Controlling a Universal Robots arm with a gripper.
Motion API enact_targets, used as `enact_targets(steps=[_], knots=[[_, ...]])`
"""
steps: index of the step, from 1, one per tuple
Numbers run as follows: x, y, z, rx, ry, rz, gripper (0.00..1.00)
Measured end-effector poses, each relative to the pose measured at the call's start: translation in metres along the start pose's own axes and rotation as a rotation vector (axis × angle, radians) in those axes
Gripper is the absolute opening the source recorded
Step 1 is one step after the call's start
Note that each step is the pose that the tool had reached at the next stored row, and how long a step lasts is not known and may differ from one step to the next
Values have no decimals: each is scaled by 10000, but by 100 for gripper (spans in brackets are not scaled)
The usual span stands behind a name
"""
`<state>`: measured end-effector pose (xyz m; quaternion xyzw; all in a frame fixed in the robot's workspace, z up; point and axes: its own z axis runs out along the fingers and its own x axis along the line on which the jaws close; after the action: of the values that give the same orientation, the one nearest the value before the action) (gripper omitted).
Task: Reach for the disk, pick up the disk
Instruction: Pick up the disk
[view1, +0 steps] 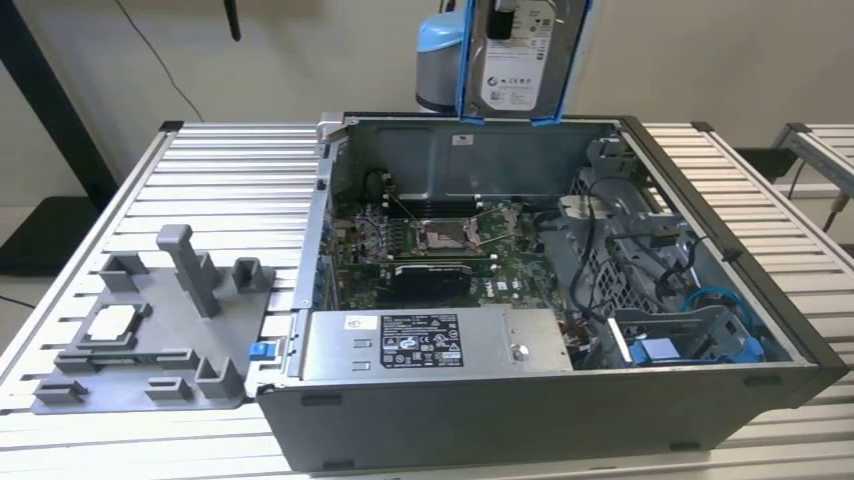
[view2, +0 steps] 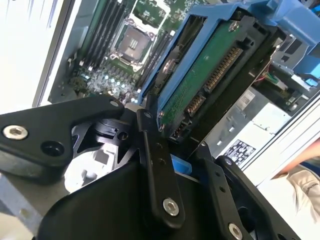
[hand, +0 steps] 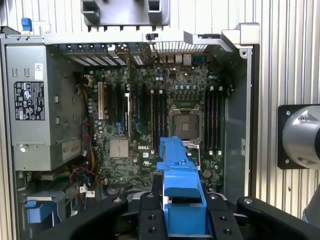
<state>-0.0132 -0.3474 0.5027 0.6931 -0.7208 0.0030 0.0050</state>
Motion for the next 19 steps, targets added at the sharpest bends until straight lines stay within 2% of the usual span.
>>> enact_targets(steps=[19], knots=[[-41, -372, -1, 0, 0, 0, 0]])
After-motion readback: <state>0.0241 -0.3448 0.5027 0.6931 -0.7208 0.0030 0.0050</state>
